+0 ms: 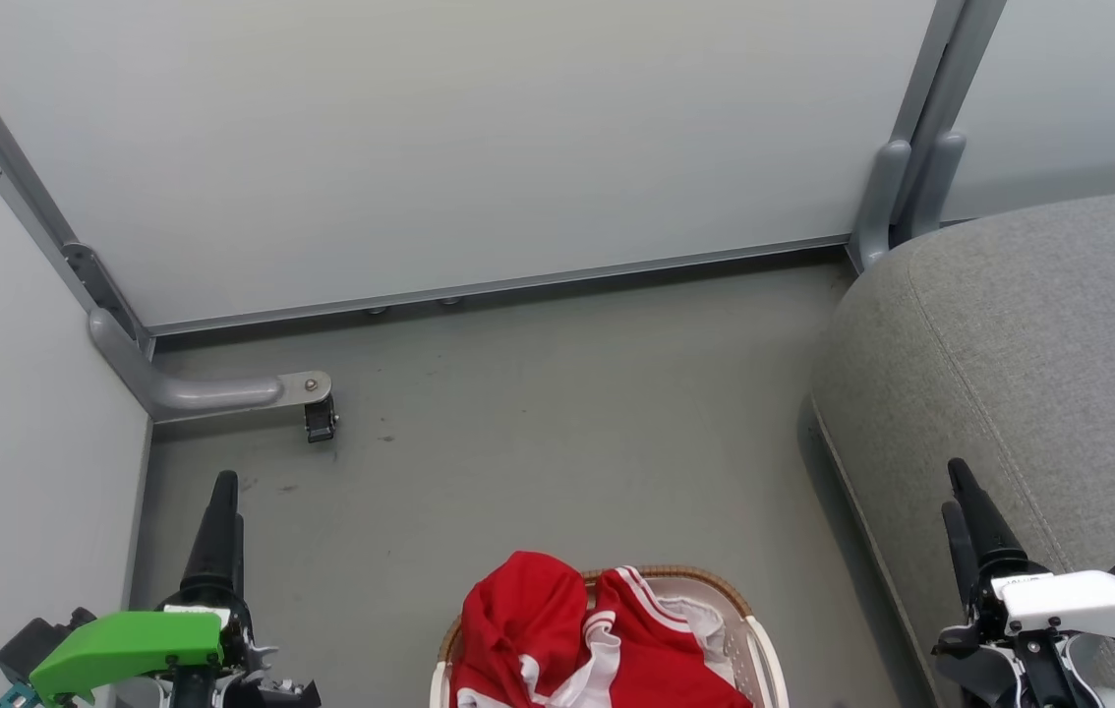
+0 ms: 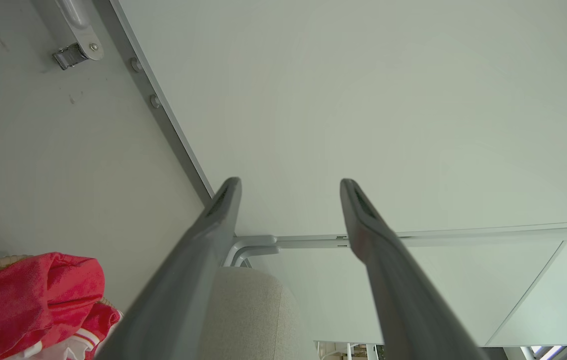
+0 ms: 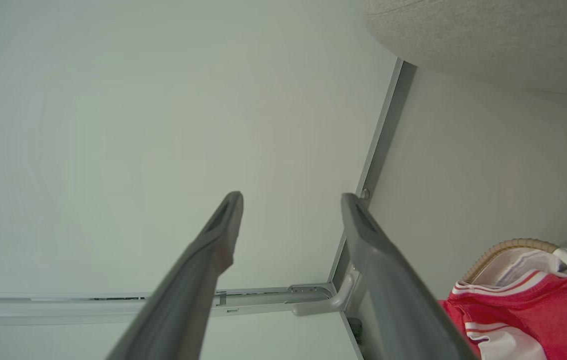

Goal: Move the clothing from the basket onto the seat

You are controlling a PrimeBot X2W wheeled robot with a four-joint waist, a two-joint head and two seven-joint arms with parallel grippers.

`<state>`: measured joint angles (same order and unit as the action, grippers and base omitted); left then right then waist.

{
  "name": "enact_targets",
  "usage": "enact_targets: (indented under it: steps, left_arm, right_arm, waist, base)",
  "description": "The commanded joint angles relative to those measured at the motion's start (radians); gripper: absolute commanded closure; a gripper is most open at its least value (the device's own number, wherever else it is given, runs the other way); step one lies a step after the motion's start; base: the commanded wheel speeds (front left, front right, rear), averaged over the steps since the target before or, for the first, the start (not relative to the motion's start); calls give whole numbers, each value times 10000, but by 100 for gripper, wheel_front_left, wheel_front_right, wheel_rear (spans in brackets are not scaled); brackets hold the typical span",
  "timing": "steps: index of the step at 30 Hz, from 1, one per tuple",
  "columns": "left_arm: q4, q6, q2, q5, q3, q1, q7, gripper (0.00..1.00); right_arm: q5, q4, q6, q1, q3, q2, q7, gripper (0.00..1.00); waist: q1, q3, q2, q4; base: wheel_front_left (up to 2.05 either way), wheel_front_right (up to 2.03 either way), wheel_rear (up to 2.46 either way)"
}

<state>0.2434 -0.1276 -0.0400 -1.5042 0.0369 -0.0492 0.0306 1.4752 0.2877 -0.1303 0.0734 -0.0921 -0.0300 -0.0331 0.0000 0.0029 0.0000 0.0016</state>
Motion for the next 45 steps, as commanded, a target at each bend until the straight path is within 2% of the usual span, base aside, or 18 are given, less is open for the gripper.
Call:
enact_targets:
  steps: [1,12,31,45]
  left_arm:
    - [-282,-17,-47,375,-54,-30,-122,0]
    - [-717,1,-60,2152,-205,-48,-567,0]
    - [-1187,391,-80,5279,-729,161,-1227,0]
    - [-944,768,-94,7675,-1171,413,-1637,0]
  right_arm:
    - [-301,-243,-1,73,-12,-94,143,0]
    - [-2483,-649,-2,24,-132,-118,587,0]
    - [-6077,-869,-3,-203,335,-146,1252,0]
    - [-8015,-714,-4,-357,495,-169,1660,0]
  waist:
    - [0,1,0,5]
    - [0,15,0,37]
    - [0,7,0,93]
    - [0,-59,0,137]
  base:
    - [0,0,0]
    - [0,0,0]
    - [0,0,0]
    - [0,0,0]
